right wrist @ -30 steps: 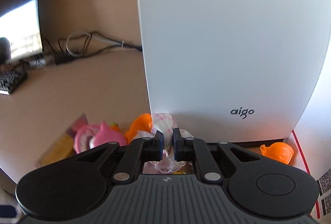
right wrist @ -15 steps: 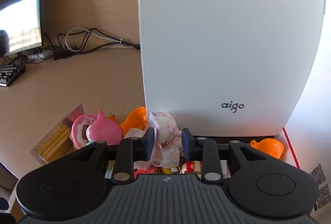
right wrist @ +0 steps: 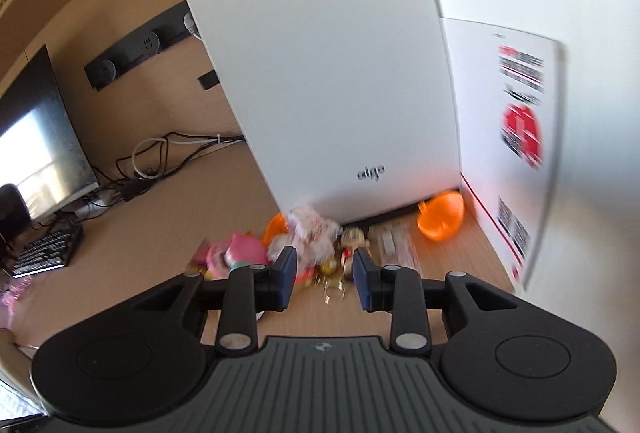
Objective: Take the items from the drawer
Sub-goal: 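Release the pink-white cloth beside the PC case with the right tool, then push the white drawer front shut with both tools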
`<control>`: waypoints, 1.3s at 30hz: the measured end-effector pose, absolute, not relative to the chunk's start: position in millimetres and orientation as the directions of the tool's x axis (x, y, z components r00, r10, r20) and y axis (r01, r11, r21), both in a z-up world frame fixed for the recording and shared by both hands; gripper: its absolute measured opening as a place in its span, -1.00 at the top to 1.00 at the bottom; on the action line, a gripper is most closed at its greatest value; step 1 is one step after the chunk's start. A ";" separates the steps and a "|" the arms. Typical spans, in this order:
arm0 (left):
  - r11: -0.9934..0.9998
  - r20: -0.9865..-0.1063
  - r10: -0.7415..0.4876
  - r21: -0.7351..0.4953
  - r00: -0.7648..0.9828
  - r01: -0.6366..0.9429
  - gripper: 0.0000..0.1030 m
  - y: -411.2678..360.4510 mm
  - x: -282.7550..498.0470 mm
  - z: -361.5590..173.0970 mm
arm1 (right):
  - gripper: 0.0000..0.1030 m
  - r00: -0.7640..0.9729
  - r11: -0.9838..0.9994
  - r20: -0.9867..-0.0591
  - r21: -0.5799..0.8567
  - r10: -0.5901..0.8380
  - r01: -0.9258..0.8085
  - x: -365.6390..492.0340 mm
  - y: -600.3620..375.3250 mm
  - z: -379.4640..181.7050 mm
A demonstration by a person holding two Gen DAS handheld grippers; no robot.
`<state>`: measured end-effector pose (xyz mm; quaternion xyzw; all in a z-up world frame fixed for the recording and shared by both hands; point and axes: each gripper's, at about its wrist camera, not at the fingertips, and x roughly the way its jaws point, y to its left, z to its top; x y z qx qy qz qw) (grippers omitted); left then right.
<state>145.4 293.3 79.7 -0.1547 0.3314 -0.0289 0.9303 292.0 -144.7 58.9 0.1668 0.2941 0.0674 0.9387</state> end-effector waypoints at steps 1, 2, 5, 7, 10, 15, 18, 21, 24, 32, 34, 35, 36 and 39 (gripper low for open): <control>0.953 -0.589 -0.148 -0.299 0.794 -0.044 0.06 293.0 137.6 80.5 | 0.38 0.821 0.935 -0.526 0.354 0.223 -0.026 276.3 -144.7 61.6; 0.955 -0.574 -0.140 -0.292 0.807 -0.042 0.06 292.6 130.0 81.1 | 0.34 0.825 0.938 -0.522 0.346 0.217 -0.028 260.5 -142.8 63.9; 0.949 -0.544 -0.135 -0.312 0.828 -0.050 0.06 294.3 111.5 83.1 | 0.29 0.829 0.952 -0.524 0.305 0.196 -0.032 220.8 -137.3 72.6; 0.945 -0.520 -0.131 -0.322 0.844 -0.052 0.06 293.1 98.5 86.2 | 0.29 0.824 0.955 -0.527 0.293 0.206 -0.051 199.6 -131.8 78.4; 0.949 -0.481 -0.126 -0.314 0.868 -0.036 0.06 286.1 77.6 91.1 | 0.25 0.838 0.956 -0.493 0.276 0.232 -0.102 171.2 -124.2 93.1; 0.964 -0.486 -0.112 -0.266 0.867 -0.024 0.06 260.3 47.2 86.9 | 0.14 0.860 0.962 -0.446 0.218 0.247 -0.163 129.2 -115.7 103.1; 0.973 -0.507 -0.100 -0.231 0.856 -0.023 0.06 237.4 26.3 79.2 | 0.12 0.855 0.961 -0.445 0.192 0.265 -0.197 100.9 -115.2 93.1; 0.984 -0.539 -0.074 -0.177 0.839 -0.027 0.06 209.3 5.3 64.8 | 0.04 0.847 0.957 -0.451 0.200 0.281 -0.211 66.5 -126.2 73.1; 0.990 -0.597 -0.073 -0.140 0.799 -0.014 0.06 183.9 -7.7 42.9 | -0.11 0.838 0.951 -0.469 0.256 0.279 -0.173 34.9 -142.3 43.2; 0.994 -0.664 0.001 -0.082 0.748 -0.073 0.06 157.9 -22.9 -21.6 | -0.12 0.804 0.972 -0.553 0.194 0.219 -0.132 4.9 -148.9 -63.8; 0.994 -0.670 0.020 -0.069 0.742 -0.089 0.06 155.3 -20.7 -37.5 | -0.12 0.807 0.979 -0.560 0.172 0.191 -0.112 5.7 -151.3 -84.5; 0.993 -0.674 0.030 -0.063 0.738 -0.099 0.06 154.2 -20.9 -44.7 | -0.12 0.816 0.983 -0.554 0.158 0.167 -0.094 4.7 -153.1 -93.5; 0.993 -0.678 0.033 -0.064 0.734 -0.104 0.06 153.5 -20.6 -50.8 | -0.12 0.828 0.987 -0.542 0.141 0.142 -0.076 3.1 -155.0 -101.8; 0.992 -0.677 0.035 -0.063 0.735 -0.106 0.06 153.1 -19.3 -63.5 | -0.12 0.843 0.994 -0.531 0.111 0.081 -0.025 -2.7 -161.3 -125.4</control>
